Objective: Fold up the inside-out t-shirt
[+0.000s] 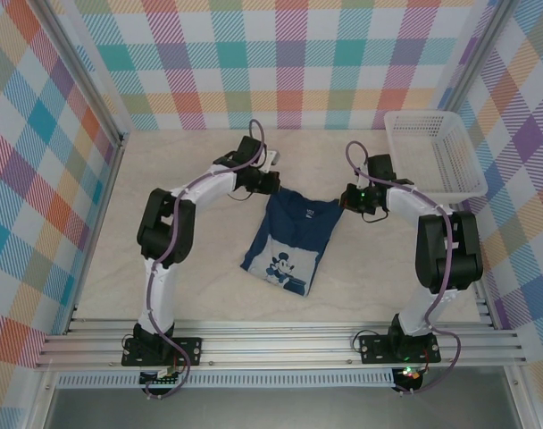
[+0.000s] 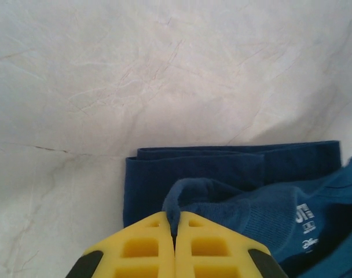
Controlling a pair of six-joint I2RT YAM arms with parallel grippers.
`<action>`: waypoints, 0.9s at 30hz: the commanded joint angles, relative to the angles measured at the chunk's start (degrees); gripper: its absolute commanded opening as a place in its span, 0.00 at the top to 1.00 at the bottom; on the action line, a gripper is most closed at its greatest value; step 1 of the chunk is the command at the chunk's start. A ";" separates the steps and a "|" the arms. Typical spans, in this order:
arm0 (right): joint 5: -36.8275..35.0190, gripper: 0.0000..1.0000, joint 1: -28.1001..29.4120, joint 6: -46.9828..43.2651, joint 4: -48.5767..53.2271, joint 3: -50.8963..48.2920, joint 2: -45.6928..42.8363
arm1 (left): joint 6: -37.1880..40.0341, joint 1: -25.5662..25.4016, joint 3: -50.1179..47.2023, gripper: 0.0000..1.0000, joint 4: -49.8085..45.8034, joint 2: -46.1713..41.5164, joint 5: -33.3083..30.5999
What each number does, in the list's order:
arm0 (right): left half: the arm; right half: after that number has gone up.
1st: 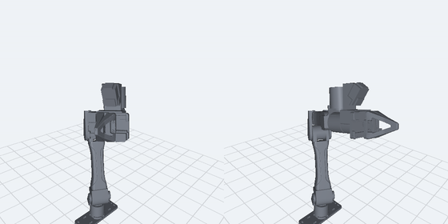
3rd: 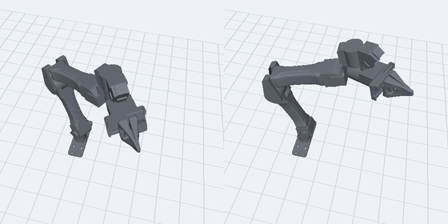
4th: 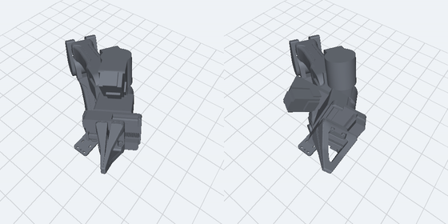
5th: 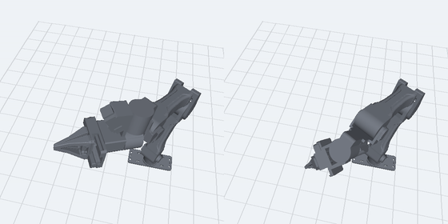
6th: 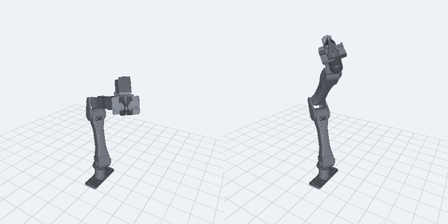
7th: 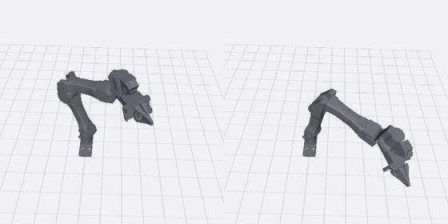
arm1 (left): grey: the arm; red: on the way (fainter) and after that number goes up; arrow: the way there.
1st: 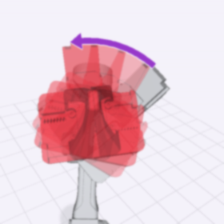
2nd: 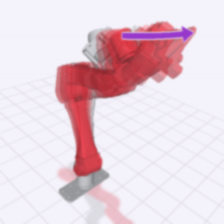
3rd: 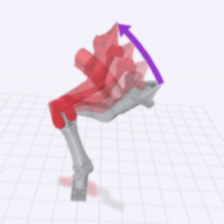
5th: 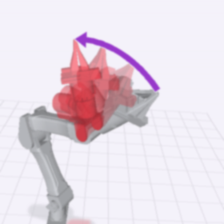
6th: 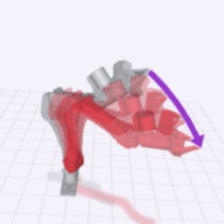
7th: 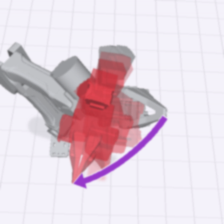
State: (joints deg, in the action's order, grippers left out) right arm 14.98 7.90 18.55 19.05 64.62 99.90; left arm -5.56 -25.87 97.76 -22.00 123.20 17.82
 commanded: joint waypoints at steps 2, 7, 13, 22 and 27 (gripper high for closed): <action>-0.05 0.98 0.18 -0.22 -2.63 2.13 0.87 | -3.53 1.21 -3.35 1.00 4.97 -4.17 -0.77; 0.27 0.97 0.18 0.96 -5.12 4.04 4.72 | -6.70 2.23 -4.61 0.96 8.38 -2.79 -5.08; -6.98 0.86 0.18 1.04 0.23 9.06 9.90 | -7.88 2.25 -0.99 0.71 4.07 2.06 -12.26; -9.58 0.64 5.69 -4.83 1.89 5.40 0.47 | -11.11 2.14 -12.14 0.46 5.56 -9.88 -11.16; -9.63 0.59 9.52 -0.71 4.59 1.64 -1.66 | -14.83 1.87 -19.79 0.46 8.38 -12.45 -0.57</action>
State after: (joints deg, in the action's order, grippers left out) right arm 5.85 16.27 16.40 20.21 68.40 98.65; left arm -17.32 -24.23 80.29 -15.86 112.03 10.28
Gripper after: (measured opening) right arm 0.409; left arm 0.537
